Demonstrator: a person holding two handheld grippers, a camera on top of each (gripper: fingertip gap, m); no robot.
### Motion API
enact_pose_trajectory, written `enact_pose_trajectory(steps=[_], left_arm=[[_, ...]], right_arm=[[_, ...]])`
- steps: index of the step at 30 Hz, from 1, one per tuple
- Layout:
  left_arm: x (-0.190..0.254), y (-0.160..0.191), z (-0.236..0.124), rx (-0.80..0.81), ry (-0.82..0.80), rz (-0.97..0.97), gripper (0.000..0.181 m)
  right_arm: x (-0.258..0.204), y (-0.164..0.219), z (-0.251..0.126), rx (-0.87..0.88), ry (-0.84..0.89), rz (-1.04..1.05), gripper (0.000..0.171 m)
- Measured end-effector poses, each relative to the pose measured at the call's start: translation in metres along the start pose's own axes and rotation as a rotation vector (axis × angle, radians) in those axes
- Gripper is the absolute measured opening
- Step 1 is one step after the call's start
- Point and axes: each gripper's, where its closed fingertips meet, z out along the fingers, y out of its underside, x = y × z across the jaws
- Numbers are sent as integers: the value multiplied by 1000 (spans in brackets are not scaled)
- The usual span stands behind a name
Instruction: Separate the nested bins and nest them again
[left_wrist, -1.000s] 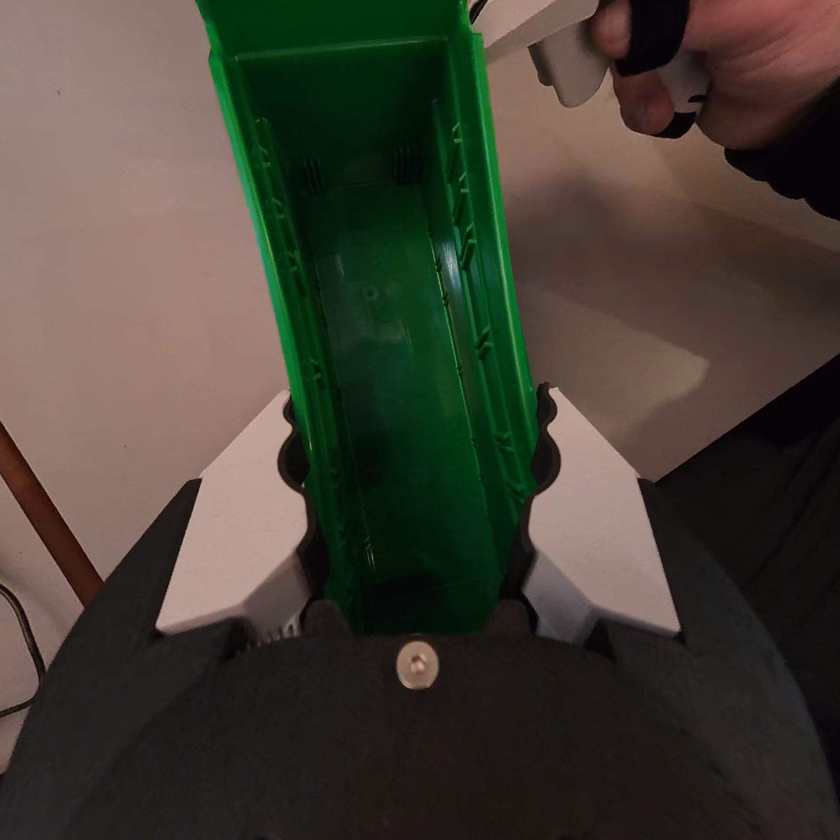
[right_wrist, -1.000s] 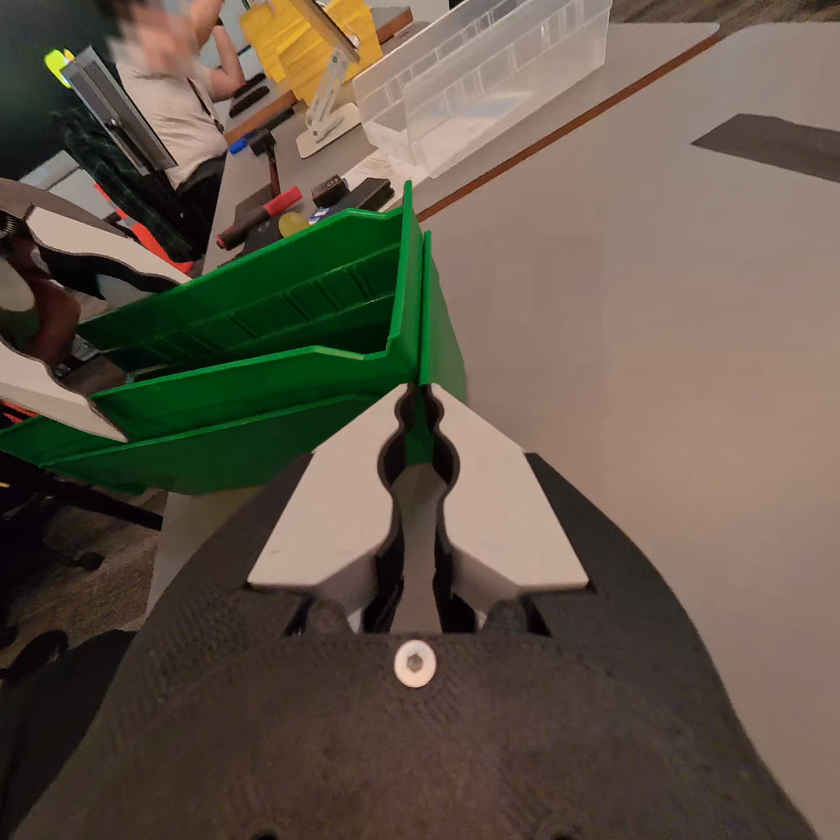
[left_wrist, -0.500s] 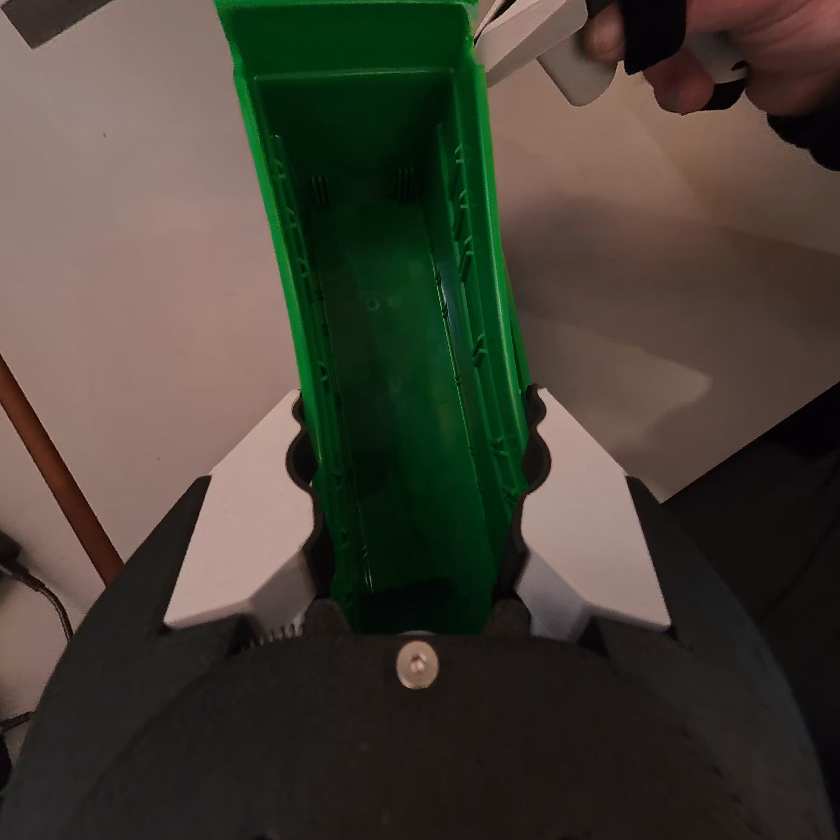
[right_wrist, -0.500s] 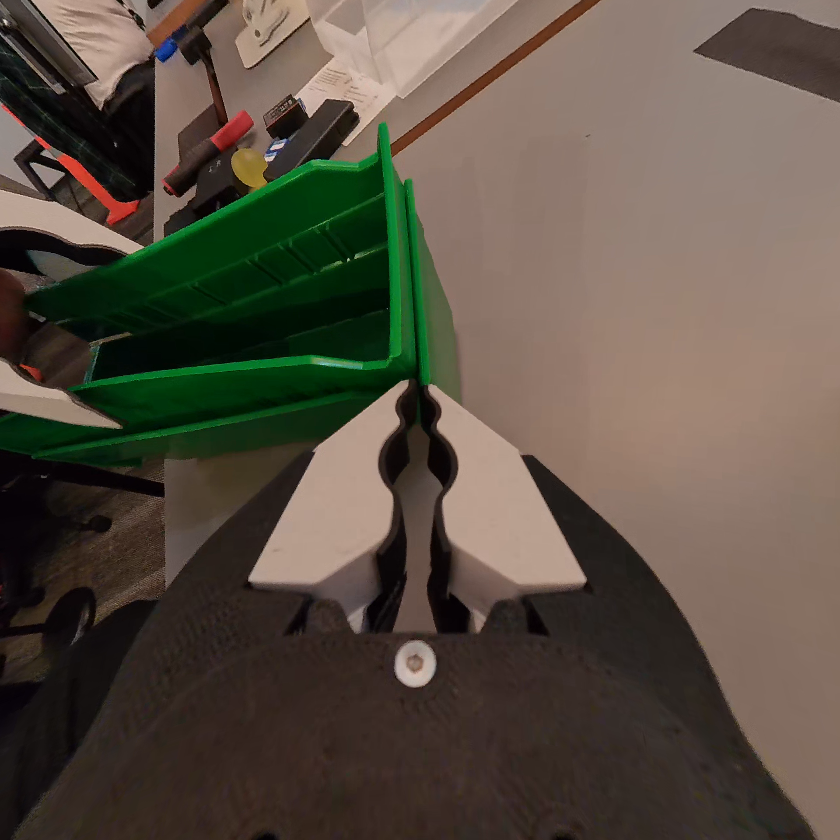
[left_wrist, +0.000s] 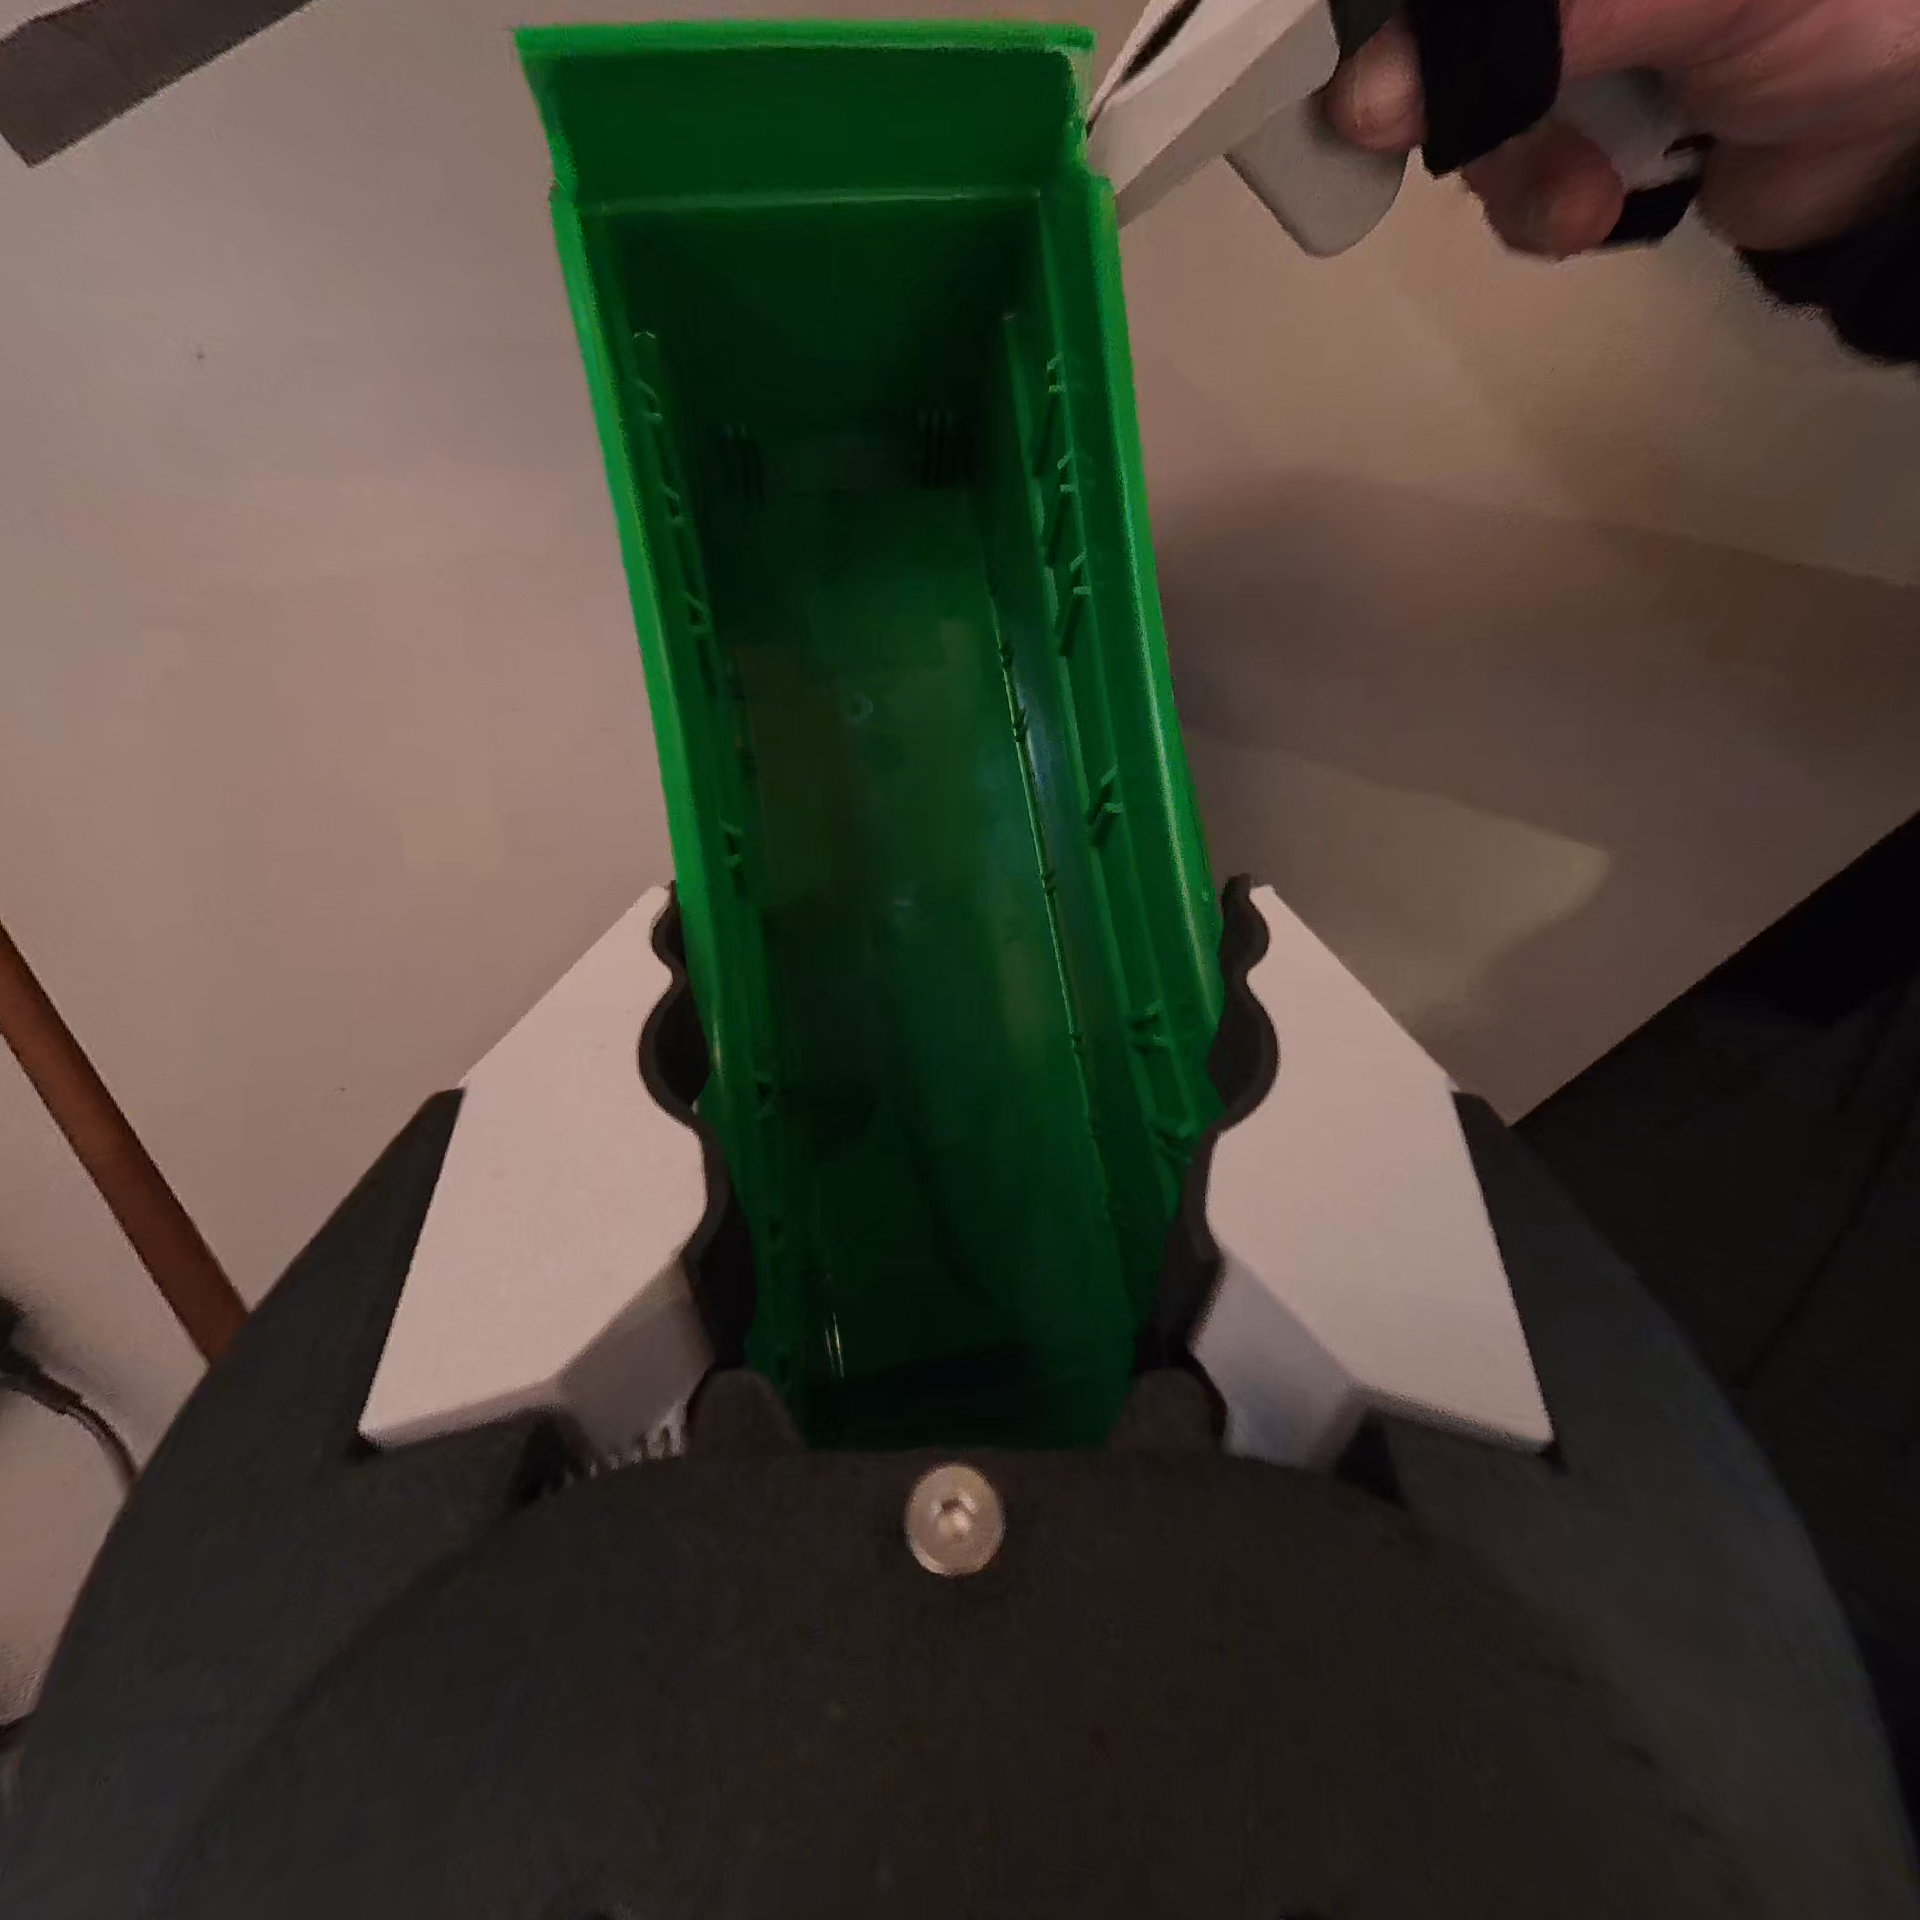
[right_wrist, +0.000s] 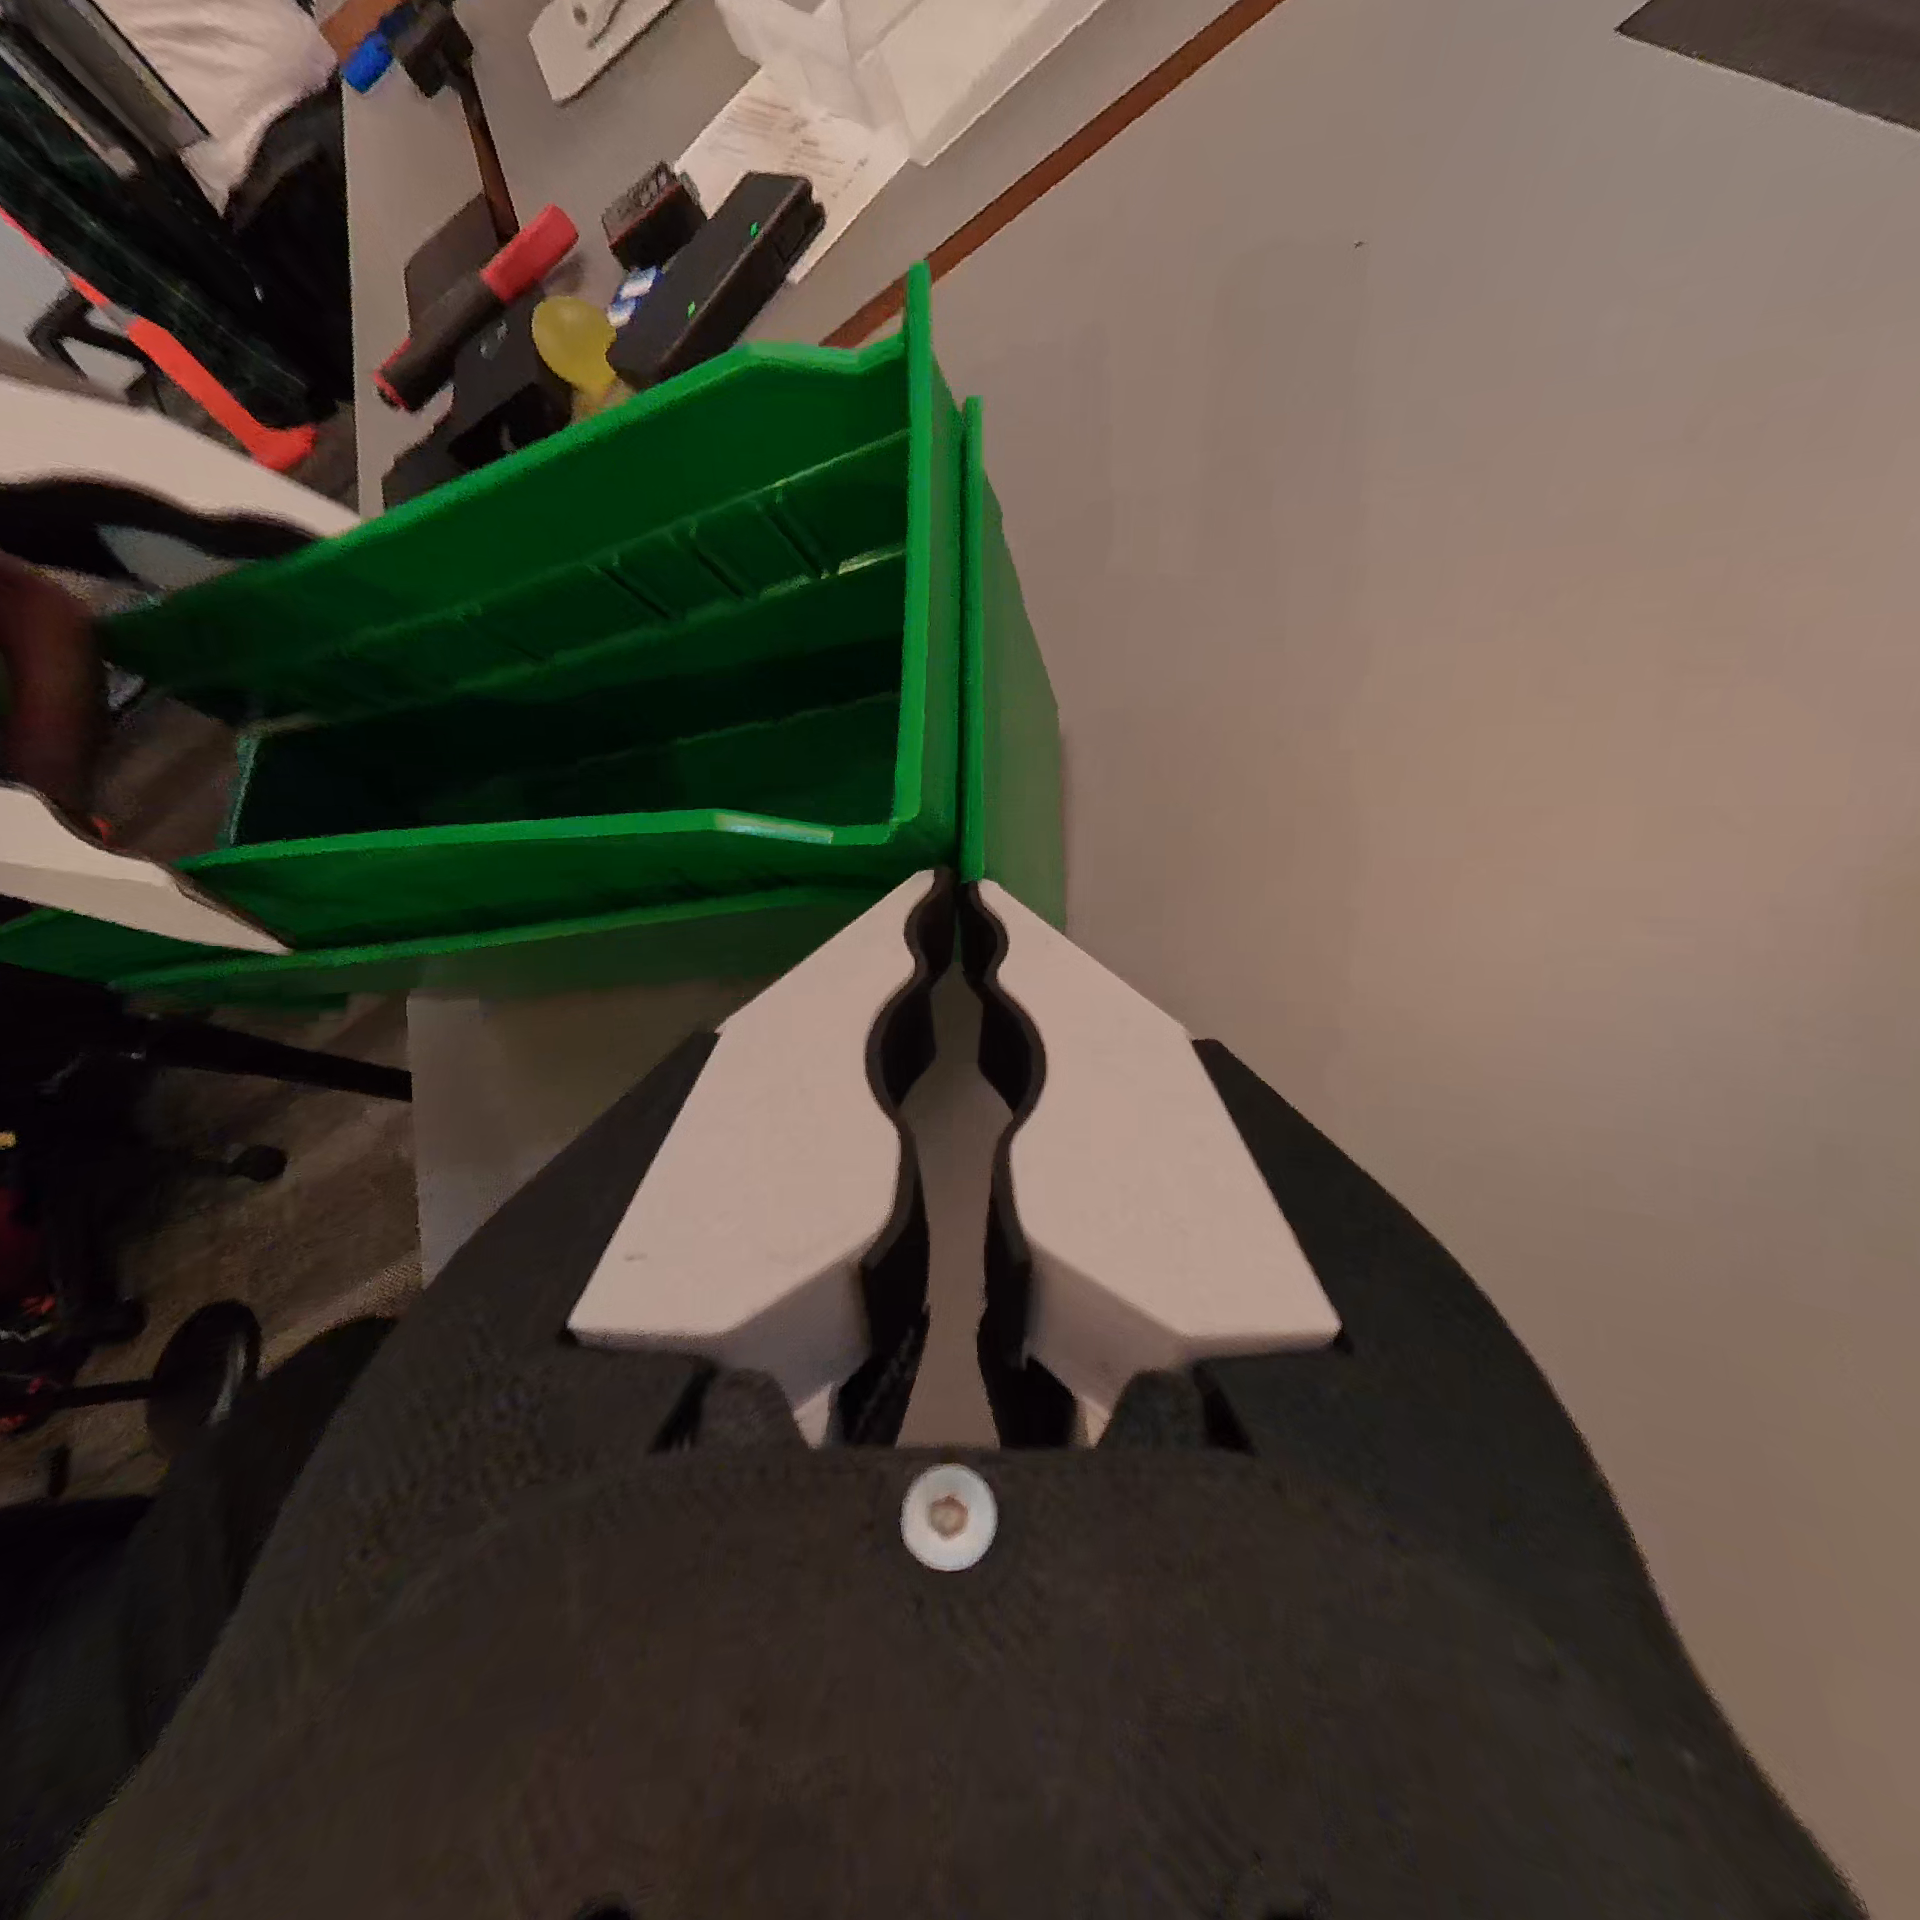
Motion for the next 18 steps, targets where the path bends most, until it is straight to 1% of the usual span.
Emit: enact_pose_trajectory(steps=[3,5,9,12,13,14,15,18], left_arm=[[-1,10,2,-93,36,8,113],[-6,14,3,-157,28,17,121],[-5,-19,-3,-121,5,26,132],[-5,-26,22,-235,-46,93,136],[-3,-30,31,-251,-42,104,135],[-5,-35,37,-264,-58,113,128],[-6,-39,41,-268,-72,119,117],[-6,-43,42,-283,-81,141,105]], right_arm=[[-7,7,-7,-17,20,-26,0],[-11,10,-12,-23,37,-33,0],[-20,18,-15,-21,49,-27,0],[-25,21,-16,-17,43,-23,0],[-27,22,-16,-15,44,-25,0],[-28,23,-16,-14,45,-25,0],[-28,23,-16,-12,48,-25,0],[-28,24,-18,-7,46,-17,0]])
